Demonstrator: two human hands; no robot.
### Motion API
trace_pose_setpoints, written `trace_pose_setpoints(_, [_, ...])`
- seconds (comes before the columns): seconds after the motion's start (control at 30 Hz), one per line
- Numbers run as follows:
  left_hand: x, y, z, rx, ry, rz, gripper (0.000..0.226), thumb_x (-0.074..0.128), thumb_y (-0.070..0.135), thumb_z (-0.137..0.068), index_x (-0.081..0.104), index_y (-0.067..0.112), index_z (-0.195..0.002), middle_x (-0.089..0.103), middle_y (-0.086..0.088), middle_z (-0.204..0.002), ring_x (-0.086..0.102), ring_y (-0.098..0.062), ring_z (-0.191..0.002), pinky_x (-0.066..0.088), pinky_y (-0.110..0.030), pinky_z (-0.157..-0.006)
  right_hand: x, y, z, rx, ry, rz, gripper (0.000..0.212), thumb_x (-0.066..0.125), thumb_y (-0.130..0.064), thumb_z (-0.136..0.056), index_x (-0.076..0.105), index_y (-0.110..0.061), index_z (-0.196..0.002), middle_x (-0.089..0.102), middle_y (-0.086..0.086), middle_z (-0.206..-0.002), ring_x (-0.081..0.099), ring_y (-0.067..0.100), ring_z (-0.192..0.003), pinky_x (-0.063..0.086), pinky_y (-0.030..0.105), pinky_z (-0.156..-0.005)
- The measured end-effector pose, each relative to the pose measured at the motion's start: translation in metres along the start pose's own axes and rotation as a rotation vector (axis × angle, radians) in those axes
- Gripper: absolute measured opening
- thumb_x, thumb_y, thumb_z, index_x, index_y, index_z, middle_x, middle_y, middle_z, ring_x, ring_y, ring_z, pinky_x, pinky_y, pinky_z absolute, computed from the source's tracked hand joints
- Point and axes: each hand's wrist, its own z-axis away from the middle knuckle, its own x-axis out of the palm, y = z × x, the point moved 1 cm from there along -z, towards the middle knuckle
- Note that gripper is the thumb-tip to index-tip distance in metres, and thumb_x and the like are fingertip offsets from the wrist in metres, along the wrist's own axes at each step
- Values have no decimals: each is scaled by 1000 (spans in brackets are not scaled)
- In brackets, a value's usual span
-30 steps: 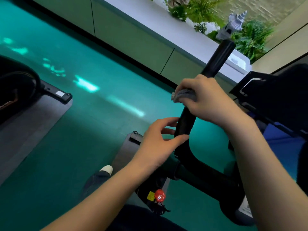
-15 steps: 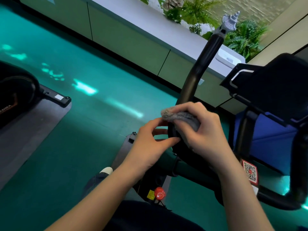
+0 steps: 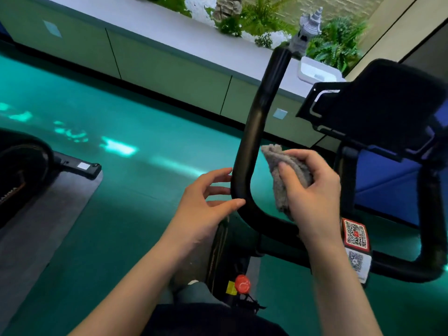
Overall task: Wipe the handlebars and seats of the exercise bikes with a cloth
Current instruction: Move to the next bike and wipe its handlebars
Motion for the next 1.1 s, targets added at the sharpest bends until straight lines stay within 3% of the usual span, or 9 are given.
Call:
trace_pose_setpoints(0.07, [-1,3,-3,25,-15,-63,52,74,-3,-73,60,20,-117,62,2,-111,64,-7,-91,55,-21,-71,8,-1,-17,67,91,52,13,63,-13,-86,63,-26,-87,61,-20,-79,57,-3,-77,41,9,-68])
trace_pose_setpoints(0.23, [-5,7,-8,56,-53,-160,53,75,-2,-72,59,32,-109,60,2,-115,63,-9,-93,55,-27,-77,33,1,-20,187,-13,87,3,62,-19,-87,64,-20,-89,61,-15,-78,56,6,-79,41,17,-69])
trace_pose_setpoints(0.4, [-10,10,-15,33,-109,-150,56,74,-6,-71,59,18,-119,61,-3,-114,65,-7,-88,52,-17,-70,19,3,-3,163,-141,107,6,66,-21,-85,67,-26,-85,63,-19,-77,58,0,-78,41,7,-68])
trace_pose_setpoints(0.57, [-9,11,-18,28,-129,-134,58,73,-8,-70,58,12,-121,63,-4,-110,65,-5,-82,50,-15,-67,9,2,1,199,-273,88,3,67,-20,-84,68,-22,-87,68,-7,-83,62,13,-86,48,28,-78])
trace_pose_setpoints(0.77, [-9,11,-19,31,-138,-155,58,74,-5,-70,58,14,-121,65,-3,-110,65,-4,-83,50,-14,-67,-17,7,-1,160,-541,120,8,69,-19,-82,70,-27,-84,69,-9,-82,63,6,-83,48,26,-77])
trace_pose_setpoints(0.93, [-10,11,-18,33,-134,-175,58,75,-3,-71,58,16,-122,64,-2,-111,65,-7,-86,53,-17,-70,-5,18,-12,203,-393,73,9,69,-17,-82,68,-26,-84,69,-2,-88,63,14,-88,52,35,-82])
trace_pose_setpoints(1.03, [-10,11,-17,38,-132,-178,57,75,-3,-70,58,16,-122,64,-4,-112,65,-8,-87,52,-16,-70,12,22,-13,266,-492,57,6,67,-18,-85,64,-23,-85,67,5,-96,62,19,-93,50,40,-88])
trace_pose_setpoints(1.1, [-10,11,-17,39,-129,-170,58,75,-4,-70,58,15,-122,65,-4,-112,65,-8,-86,52,-16,-69,12,23,-11,269,-574,-8,5,66,-15,-86,64,-19,-85,66,3,-91,60,14,-85,49,34,-83])
